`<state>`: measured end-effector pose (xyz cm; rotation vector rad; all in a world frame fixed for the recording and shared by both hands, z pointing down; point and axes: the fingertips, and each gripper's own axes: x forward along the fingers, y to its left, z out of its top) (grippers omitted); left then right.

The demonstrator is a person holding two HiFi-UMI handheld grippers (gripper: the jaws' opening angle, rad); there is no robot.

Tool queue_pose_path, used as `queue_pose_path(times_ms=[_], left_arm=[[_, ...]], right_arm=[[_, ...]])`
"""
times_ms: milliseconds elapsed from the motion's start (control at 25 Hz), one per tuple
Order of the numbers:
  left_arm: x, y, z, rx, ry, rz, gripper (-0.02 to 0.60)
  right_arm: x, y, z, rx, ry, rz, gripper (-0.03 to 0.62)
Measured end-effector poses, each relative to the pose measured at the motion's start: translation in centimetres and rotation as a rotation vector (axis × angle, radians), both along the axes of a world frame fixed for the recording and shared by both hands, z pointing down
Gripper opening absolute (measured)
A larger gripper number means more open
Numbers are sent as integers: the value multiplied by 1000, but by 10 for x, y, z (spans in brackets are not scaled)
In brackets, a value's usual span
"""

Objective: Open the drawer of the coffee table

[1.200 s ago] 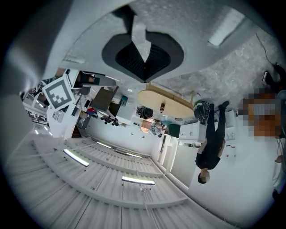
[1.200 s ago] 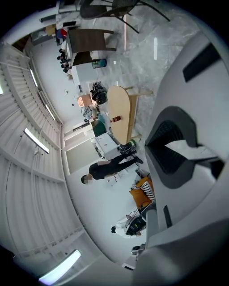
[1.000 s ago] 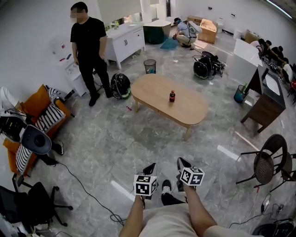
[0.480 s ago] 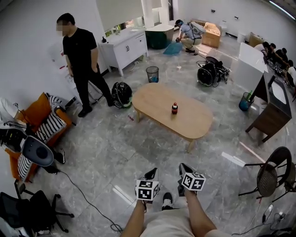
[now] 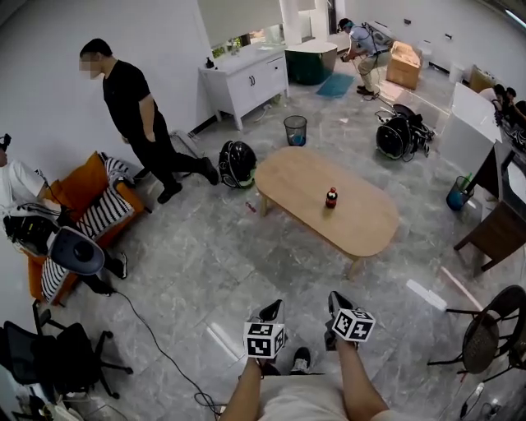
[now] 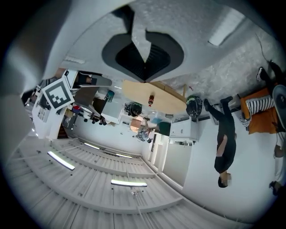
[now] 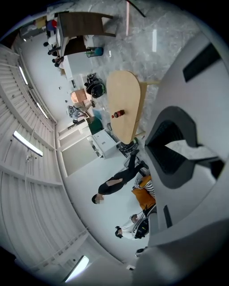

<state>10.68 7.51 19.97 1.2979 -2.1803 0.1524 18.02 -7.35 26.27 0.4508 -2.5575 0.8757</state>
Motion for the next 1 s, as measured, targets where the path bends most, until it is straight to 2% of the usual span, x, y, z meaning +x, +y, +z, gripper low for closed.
queue_pose_path(times_ms=[280, 560, 680, 840, 1000], left_arm=[[-22, -1, -9, 16, 3, 0, 9], [-29, -26, 0, 6, 10, 90, 9], [-35, -38, -1, 26, 24, 112, 9], [-47, -55, 3, 33, 40, 151, 9], [-62, -68, 8, 29, 57, 198, 9]], right_arm=[[-10, 7, -5, -9, -9, -9, 14], [-6, -9, -2, -16, -14, 53, 14], [-5, -17, -7, -2, -16, 81, 14], [-3, -19, -1, 22, 16, 97, 15], [-4, -33, 4, 8, 24, 172, 15]])
